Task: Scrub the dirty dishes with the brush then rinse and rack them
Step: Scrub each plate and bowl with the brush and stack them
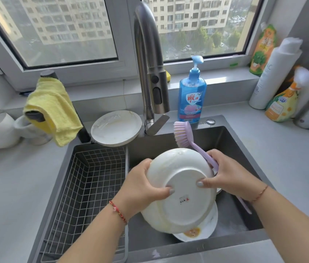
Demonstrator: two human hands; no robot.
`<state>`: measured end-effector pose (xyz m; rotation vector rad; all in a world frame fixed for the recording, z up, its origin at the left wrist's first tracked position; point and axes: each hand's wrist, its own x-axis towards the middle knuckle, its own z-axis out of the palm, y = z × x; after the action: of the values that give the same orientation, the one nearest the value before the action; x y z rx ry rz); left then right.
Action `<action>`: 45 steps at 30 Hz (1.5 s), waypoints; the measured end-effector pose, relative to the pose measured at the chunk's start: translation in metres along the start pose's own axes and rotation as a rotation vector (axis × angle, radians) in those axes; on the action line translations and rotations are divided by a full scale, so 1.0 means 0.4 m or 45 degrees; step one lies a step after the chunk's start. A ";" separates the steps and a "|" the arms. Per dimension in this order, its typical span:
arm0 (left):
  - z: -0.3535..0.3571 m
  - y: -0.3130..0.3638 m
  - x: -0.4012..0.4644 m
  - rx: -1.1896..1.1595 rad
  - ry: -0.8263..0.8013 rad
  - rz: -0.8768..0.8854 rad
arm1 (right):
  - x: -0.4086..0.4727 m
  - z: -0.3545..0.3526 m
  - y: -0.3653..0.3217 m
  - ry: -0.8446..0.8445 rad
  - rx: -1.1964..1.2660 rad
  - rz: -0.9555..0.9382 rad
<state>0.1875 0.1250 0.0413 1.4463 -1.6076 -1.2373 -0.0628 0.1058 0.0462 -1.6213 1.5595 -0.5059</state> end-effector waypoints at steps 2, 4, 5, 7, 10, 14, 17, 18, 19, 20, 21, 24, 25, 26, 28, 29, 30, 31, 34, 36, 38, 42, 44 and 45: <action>0.010 0.005 -0.002 0.083 -0.016 0.036 | -0.001 -0.011 -0.012 -0.002 -0.120 -0.030; 0.018 0.011 0.000 0.175 -0.012 0.079 | -0.005 -0.013 -0.021 0.002 -0.205 -0.077; 0.022 0.012 0.000 0.202 -0.021 0.099 | -0.007 -0.010 -0.026 -0.002 -0.257 -0.104; 0.031 0.012 -0.004 0.240 -0.041 0.114 | -0.011 -0.003 -0.032 -0.006 -0.347 -0.137; 0.041 0.005 -0.010 0.275 0.043 0.138 | -0.013 0.009 -0.025 0.098 -0.329 -0.163; 0.033 -0.010 -0.010 0.161 0.274 0.075 | -0.030 0.003 -0.004 0.402 -0.051 -0.062; 0.014 -0.021 -0.008 0.098 0.402 0.023 | -0.064 0.019 0.021 0.397 0.238 0.161; 0.011 -0.023 -0.007 0.083 0.426 0.023 | -0.073 0.029 0.027 0.351 0.281 0.230; 0.010 -0.022 -0.007 0.074 0.439 0.024 | -0.080 0.039 0.029 0.302 0.297 0.271; 0.012 -0.021 -0.008 0.075 0.444 0.024 | -0.086 0.049 0.023 0.271 0.303 0.281; 0.015 -0.021 -0.009 0.083 0.445 0.022 | -0.094 0.057 0.007 0.260 0.307 0.257; 0.032 -0.023 -0.007 0.140 0.452 0.009 | -0.122 0.063 -0.074 0.264 0.190 0.003; 0.039 -0.022 -0.003 0.163 0.465 -0.008 | -0.136 0.068 -0.102 0.221 0.067 -0.089; 0.045 -0.019 0.001 0.177 0.488 -0.024 | -0.150 0.076 -0.127 0.147 -0.101 -0.149; 0.053 -0.014 0.004 0.182 0.535 -0.027 | -0.173 0.096 -0.170 0.016 -0.397 -0.189; 0.052 -0.013 0.003 0.174 0.543 -0.030 | -0.173 0.098 -0.176 -0.004 -0.483 -0.197; 0.048 -0.015 -0.001 0.158 0.532 -0.041 | -0.164 0.092 -0.170 0.019 -0.506 -0.191; 0.041 -0.018 -0.006 0.141 0.512 -0.044 | -0.147 0.077 -0.151 0.073 -0.435 -0.156; 0.019 -0.028 -0.017 0.028 0.480 -0.007 | -0.094 0.035 -0.071 0.187 -0.036 0.122; 0.007 -0.025 -0.020 -0.042 0.472 0.006 | -0.093 0.033 -0.030 0.099 0.153 0.368; 0.002 -0.021 -0.020 -0.037 0.458 0.030 | -0.110 0.046 -0.005 0.002 0.247 0.454; 0.006 -0.026 -0.014 0.088 0.395 0.070 | -0.099 0.024 -0.078 0.100 0.287 0.290; 0.015 -0.030 -0.008 0.158 0.384 0.078 | -0.110 0.019 -0.130 0.099 0.184 0.071; 0.020 -0.031 -0.004 0.186 0.394 0.068 | -0.124 0.025 -0.153 0.075 0.103 -0.021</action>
<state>0.1852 0.1288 0.0272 1.5860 -1.5361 -0.8314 -0.0241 0.1505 0.0996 -1.5719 1.5500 -0.6231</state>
